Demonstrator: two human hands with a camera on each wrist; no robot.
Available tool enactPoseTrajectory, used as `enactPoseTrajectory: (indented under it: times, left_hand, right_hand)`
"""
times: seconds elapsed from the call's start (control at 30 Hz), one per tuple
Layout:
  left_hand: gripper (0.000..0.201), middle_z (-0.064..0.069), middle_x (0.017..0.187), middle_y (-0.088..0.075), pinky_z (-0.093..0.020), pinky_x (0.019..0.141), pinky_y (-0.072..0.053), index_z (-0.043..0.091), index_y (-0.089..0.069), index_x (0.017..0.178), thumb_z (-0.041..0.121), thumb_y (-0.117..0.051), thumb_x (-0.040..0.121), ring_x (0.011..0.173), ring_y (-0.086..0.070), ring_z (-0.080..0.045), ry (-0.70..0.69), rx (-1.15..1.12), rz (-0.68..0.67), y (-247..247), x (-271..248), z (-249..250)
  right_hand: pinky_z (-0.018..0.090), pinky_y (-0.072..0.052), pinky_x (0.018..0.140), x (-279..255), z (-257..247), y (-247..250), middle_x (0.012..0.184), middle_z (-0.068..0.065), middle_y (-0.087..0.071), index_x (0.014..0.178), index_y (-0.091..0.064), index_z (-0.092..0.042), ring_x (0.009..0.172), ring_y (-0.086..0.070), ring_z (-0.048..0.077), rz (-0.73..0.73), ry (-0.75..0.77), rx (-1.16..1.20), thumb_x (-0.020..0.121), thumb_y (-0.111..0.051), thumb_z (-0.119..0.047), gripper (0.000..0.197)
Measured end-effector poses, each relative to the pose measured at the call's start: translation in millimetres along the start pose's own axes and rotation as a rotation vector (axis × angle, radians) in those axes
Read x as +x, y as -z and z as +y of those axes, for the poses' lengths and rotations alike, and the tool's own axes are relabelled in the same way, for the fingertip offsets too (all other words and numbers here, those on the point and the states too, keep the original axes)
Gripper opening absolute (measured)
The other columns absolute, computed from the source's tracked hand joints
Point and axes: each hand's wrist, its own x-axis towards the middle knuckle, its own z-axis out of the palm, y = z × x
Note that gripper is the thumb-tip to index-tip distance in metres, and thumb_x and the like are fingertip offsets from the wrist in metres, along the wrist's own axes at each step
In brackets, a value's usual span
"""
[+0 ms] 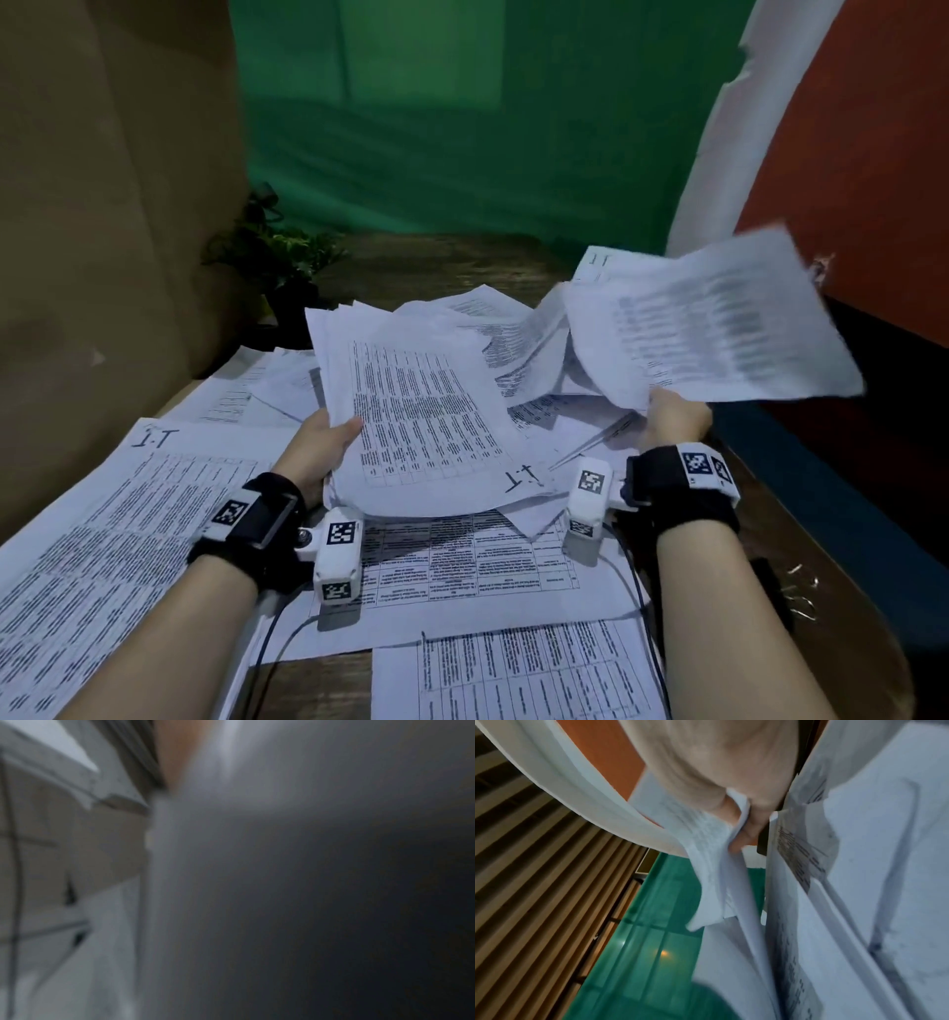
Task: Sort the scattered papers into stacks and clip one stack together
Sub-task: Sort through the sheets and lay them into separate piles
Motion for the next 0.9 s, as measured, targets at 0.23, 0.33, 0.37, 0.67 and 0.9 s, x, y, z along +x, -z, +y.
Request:
enactPoseTrajectory:
  times: [0.23,0.33,0.37,0.67,0.9]
  left_hand:
    - [0.034,-0.008,0.121,-0.064,-0.045,0.098,-0.047,0.009,-0.05,0.133,0.018,-0.048,0.1,0.108,-0.062,-0.028,0.009,0.032,-0.013,2.6,-0.6,0.0]
    - [0.037,-0.011,0.126,-0.062,-0.047,0.099,-0.047,0.008,-0.048,0.136,0.016,-0.046,0.101,0.111,-0.061,-0.029,0.032,0.033,-0.031,1.1,-2.4,0.8]
    - [0.035,-0.011,0.126,-0.062,-0.044,0.096,-0.048,0.007,-0.047,0.136,0.013,-0.045,0.101,0.111,-0.06,-0.03,0.043,0.022,-0.039,0.4,-3.3,1.2]
    - [0.032,-0.012,0.12,-0.064,-0.042,0.089,-0.051,0.01,-0.05,0.132,0.008,-0.042,0.101,0.107,-0.063,-0.029,0.03,-0.04,-0.072,-2.0,-6.9,4.1]
    - [0.036,-0.015,0.128,-0.059,-0.046,0.109,-0.039,0.001,-0.048,0.133,-0.002,-0.042,0.097,0.117,-0.056,-0.03,0.027,-0.012,-0.096,-2.3,-5.7,3.7]
  right_hand:
    - [0.03,-0.041,0.077,6.5,6.9,3.6,0.108,0.027,-0.066,0.113,-0.065,0.002,0.107,-0.06,0.043,-0.14,0.093,-0.088,0.097,-0.051,-0.014,0.026]
    - [0.035,-0.041,0.104,-0.3,6.6,5.0,0.119,0.023,-0.066,0.117,-0.067,0.002,0.119,-0.056,0.037,-0.304,0.08,0.185,0.096,-0.049,-0.025,0.04]
    - [0.034,-0.04,0.107,-9.0,0.7,6.0,0.111,0.013,-0.072,0.104,-0.076,-0.004,0.116,-0.059,0.028,-0.406,0.031,0.331,0.091,-0.053,-0.026,0.035]
    - [0.067,-0.046,0.091,-44.0,-18.2,-1.8,0.079,0.025,-0.07,0.101,-0.061,0.008,0.068,-0.072,0.039,-0.67,-0.371,1.343,0.07,-0.055,0.016,0.032]
    - [0.048,-0.06,0.076,-63.8,-15.4,-9.8,0.082,0.03,-0.07,0.08,-0.07,0.017,0.076,-0.072,0.04,-0.906,-0.249,1.349,0.028,-0.09,0.011,0.056]
